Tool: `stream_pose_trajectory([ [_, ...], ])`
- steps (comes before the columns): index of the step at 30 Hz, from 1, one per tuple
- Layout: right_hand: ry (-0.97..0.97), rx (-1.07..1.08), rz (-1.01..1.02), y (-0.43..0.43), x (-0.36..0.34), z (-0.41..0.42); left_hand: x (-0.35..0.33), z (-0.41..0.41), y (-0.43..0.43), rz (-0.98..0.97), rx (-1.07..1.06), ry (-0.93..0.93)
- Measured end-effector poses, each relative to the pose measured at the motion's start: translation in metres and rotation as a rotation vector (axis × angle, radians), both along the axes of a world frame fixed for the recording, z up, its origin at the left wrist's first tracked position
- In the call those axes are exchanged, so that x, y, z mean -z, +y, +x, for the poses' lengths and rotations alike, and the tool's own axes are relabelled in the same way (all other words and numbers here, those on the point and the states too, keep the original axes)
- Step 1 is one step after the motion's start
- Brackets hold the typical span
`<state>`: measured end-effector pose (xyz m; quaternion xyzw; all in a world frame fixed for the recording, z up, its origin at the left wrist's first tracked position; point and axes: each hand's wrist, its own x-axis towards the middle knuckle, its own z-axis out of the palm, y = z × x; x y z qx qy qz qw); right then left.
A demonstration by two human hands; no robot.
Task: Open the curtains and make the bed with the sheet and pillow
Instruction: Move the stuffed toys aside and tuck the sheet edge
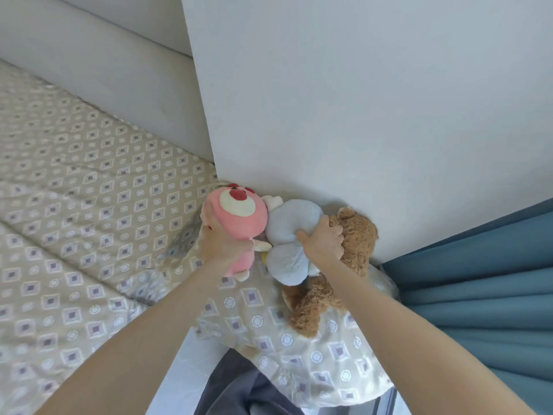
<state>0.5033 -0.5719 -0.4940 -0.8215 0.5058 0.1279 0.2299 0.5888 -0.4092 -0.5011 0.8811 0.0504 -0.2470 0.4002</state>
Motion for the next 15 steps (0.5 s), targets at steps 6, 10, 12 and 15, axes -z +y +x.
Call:
stream_pose_trajectory([
  [6, -0.139, -0.190, 0.066, 0.042, -0.052, 0.014, -0.046, -0.016, 0.059, -0.041, -0.184, -0.064],
  [10, -0.200, -0.316, 0.113, 0.090, -0.081, 0.023, -0.073, -0.032, 0.115, -0.063, -0.319, -0.094],
  [12, -0.207, -0.429, 0.133, 0.129, -0.097, 0.026, -0.089, -0.045, 0.158, -0.074, -0.419, -0.100],
  [15, -0.210, -0.570, 0.167, 0.183, -0.115, 0.036, -0.110, -0.059, 0.216, -0.092, -0.568, -0.092],
])
